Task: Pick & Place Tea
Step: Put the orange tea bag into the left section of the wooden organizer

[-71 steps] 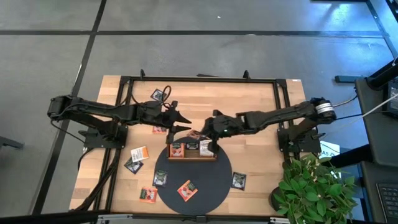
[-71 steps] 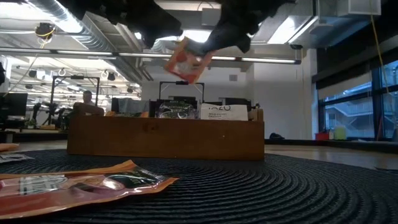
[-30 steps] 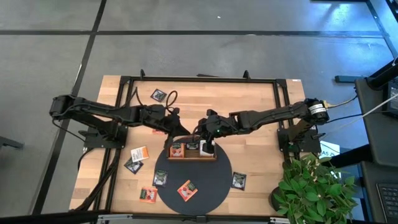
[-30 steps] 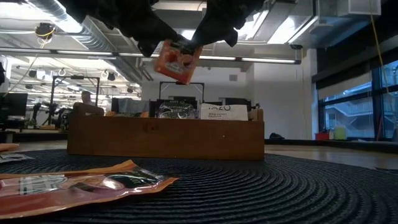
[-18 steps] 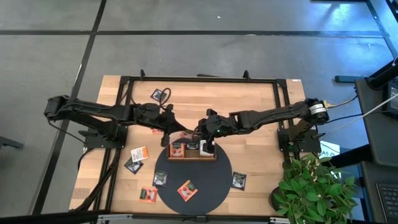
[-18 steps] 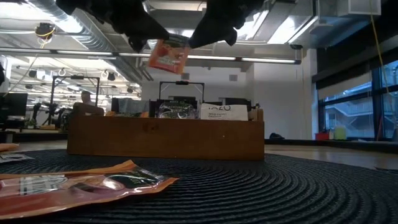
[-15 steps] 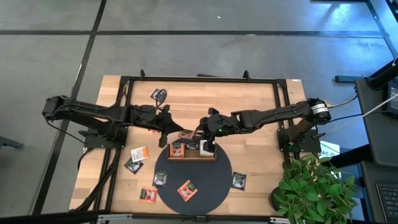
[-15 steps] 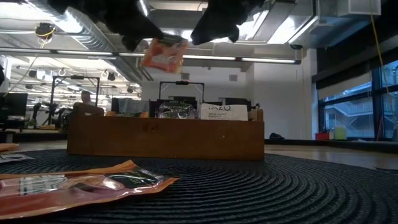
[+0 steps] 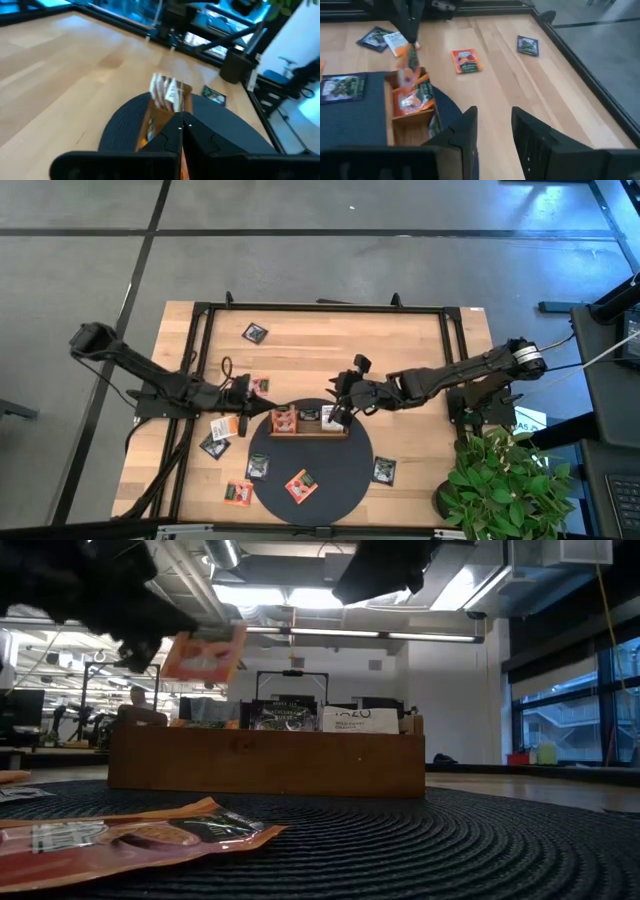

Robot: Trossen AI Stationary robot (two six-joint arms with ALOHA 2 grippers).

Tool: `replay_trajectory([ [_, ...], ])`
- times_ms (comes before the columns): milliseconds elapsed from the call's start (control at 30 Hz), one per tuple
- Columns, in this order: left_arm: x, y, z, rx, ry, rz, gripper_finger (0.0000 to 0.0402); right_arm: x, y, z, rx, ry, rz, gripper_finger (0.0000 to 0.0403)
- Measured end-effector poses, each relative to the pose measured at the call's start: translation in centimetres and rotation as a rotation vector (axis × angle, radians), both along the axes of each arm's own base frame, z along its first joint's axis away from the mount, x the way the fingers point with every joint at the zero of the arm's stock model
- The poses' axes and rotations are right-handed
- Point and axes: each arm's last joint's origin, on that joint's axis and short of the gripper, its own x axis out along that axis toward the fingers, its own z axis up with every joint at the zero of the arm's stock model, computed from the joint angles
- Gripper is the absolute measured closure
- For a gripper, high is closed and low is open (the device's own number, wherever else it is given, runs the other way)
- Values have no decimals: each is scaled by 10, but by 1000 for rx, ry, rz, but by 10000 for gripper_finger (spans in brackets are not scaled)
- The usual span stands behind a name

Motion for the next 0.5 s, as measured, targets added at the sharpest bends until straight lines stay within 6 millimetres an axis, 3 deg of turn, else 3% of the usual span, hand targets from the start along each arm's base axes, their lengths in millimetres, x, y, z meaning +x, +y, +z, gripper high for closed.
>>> replay_trajectory([
  [200, -5, -8, -13, 18, -10, 48, 399, 2, 0, 2, 7, -30, -5, 280],
  [500, 4, -13, -28, 56, 33, 72, 399, 3, 0, 3, 11, -42, -2, 280],
])
